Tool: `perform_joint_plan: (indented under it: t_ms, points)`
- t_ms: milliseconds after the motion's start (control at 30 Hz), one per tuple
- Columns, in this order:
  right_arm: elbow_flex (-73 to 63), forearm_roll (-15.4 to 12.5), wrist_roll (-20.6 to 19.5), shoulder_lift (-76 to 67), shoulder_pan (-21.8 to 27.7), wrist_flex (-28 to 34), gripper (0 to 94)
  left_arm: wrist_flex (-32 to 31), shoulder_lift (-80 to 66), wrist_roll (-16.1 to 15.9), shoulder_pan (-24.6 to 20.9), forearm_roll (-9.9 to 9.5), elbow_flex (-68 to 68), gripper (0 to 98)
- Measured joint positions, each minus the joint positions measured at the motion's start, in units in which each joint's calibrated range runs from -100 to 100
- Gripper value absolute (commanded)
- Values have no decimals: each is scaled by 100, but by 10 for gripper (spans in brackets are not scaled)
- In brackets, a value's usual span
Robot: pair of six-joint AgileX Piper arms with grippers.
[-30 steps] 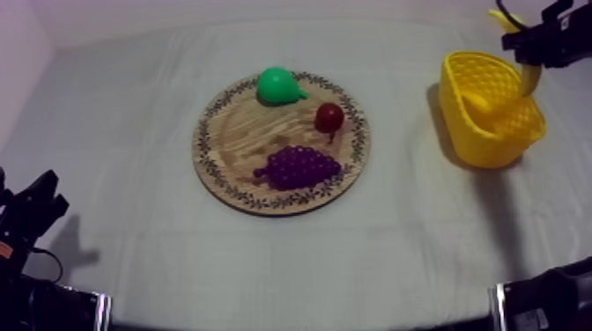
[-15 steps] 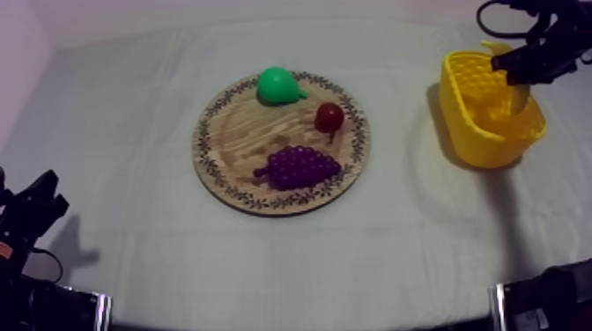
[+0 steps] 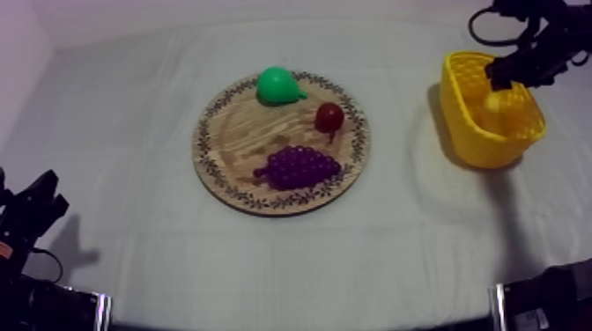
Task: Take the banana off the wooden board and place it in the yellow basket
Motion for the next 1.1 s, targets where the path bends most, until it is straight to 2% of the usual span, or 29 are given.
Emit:
perform_joint_plan:
  t_ms: [100, 267, 433, 800, 933, 1100]
  points:
    - [91, -58, 0, -268, -35, -53, 149, 0, 0, 0, 0, 0, 0, 0]
    - [477, -88, -67, -958, -99, -425, 44, 0, 0, 0, 0, 0, 0, 0]
    - [1160, -61, -197, -1896, -204, -1011, 14, 0, 0, 0, 0, 0, 0, 0]
    - [3368, -267, -183, -4425, -547, -2192, 7, 0, 0, 0, 0, 0, 0, 0]
    - [4250, -376, -174, -5332, -598, -2364, 7, 0, 0, 0, 0, 0, 0, 0]
    - [5224, -647, 28, -6399, -577, -2449, 7, 0, 0, 0, 0, 0, 0, 0]
